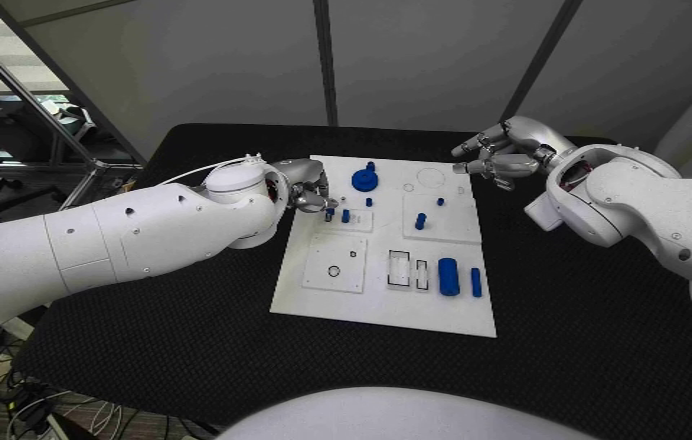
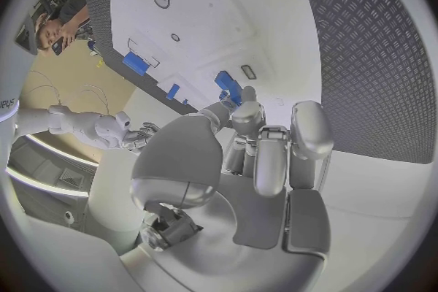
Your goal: Assemble the parts on the task board
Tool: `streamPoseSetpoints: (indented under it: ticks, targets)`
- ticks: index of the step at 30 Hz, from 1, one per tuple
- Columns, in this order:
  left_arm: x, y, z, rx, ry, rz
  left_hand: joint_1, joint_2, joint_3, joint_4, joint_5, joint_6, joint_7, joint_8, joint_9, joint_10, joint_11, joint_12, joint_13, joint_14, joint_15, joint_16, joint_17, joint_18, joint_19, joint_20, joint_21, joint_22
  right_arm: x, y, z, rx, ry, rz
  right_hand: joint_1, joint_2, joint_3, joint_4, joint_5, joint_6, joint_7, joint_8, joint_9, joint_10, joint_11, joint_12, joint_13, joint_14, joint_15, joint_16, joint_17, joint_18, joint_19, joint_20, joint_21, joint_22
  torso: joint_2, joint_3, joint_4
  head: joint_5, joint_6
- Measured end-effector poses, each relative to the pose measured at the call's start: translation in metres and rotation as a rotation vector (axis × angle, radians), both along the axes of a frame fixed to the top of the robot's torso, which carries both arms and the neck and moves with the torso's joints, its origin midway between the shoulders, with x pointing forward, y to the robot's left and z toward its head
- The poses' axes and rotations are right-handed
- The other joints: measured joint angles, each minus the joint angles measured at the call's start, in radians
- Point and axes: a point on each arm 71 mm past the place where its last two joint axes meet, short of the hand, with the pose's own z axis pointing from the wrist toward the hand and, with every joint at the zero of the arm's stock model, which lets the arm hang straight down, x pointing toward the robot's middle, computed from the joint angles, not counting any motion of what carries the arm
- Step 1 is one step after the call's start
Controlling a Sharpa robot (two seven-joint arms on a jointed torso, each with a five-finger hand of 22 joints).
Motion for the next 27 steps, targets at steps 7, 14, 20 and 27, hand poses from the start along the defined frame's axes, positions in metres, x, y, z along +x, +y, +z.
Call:
streamPoseSetpoints:
  ticks: [7, 14, 20, 27]
  targets:
    - [0.002, -0.0024, -0.001, 0.031, -0.057, -0.059, -0.006, -0.007, 0.017, -0.003, -0.003, 0.0, 0.0, 0.0, 0.002, 0.0, 0.0, 0.0, -0.004, 0.0, 0.0, 0.004, 0.0, 0.0, 0.0, 0.0, 0.0, 0.001, 0.0002, 0.0001, -0.0001, 0.0, 0.0, 0.0, 0.0, 0.0, 0.0, 0.0, 0.0, 0.0, 0.0, 0.0, 0.0, 0.0, 0.0, 0.0, 0.0, 0.0, 0.0, 0.0, 0.0, 0.0, 0.0, 0.0, 0.0, 0.0, 0.0, -0.0002, 0.0001, -0.001, -0.002]
    - [0.0055, 0.0009, -0.0022, 0.068, -0.092, -0.099, -0.002, -0.016, 0.026, 0.004, -0.004, 0.0, 0.0, 0.0, 0.002, 0.0, 0.0, -0.002, -0.006, 0.0, 0.0, 0.004, 0.0, 0.0, 0.0, 0.0, 0.0, 0.001, 0.0004, 0.0003, -0.0001, 0.0, 0.0, 0.0, 0.0, 0.0, 0.0, 0.0, 0.0, 0.0, 0.0, 0.0, 0.0, 0.0, 0.0, 0.0, 0.0, 0.0, 0.0, 0.0, 0.0, 0.0, 0.0, 0.0, 0.0, 0.0, 0.0, -0.0003, 0.0003, -0.001, -0.004]
    - [0.0075, 0.0018, -0.0034, 0.096, -0.108, -0.137, -0.005, -0.019, 0.029, 0.006, -0.006, 0.0, 0.0, 0.0, 0.002, 0.0, 0.0, -0.005, -0.006, 0.0, 0.0, 0.004, 0.0, 0.0, 0.0, 0.0, 0.0, 0.002, 0.0006, 0.0007, -0.0002, 0.0, 0.0, 0.0, 0.0, 0.0, 0.0, 0.0, 0.0, 0.0, 0.0, 0.0, 0.0, 0.0, 0.0, 0.0, 0.0, 0.0, 0.0, 0.0, 0.0, 0.0, 0.0, 0.0, 0.0, 0.0, 0.0, -0.0005, 0.0003, -0.001, -0.005]
    - [0.0091, 0.0011, -0.0047, 0.117, -0.114, -0.167, -0.005, -0.019, 0.032, 0.007, -0.008, 0.0, 0.0, -0.001, 0.002, 0.0, 0.0, -0.005, -0.007, 0.002, 0.002, 0.006, 0.0, 0.0, 0.0, 0.0, 0.0, 0.002, 0.0008, 0.0014, -0.0004, 0.0, 0.0, 0.001, 0.0, 0.0, 0.0, 0.0, 0.0, 0.0, 0.0, 0.0, 0.0, 0.0, 0.0, 0.0, 0.0, 0.0, 0.0, 0.0, 0.0, 0.0, 0.0, 0.0, 0.0, 0.0, 0.0, -0.0005, 0.0005, -0.001, -0.007]
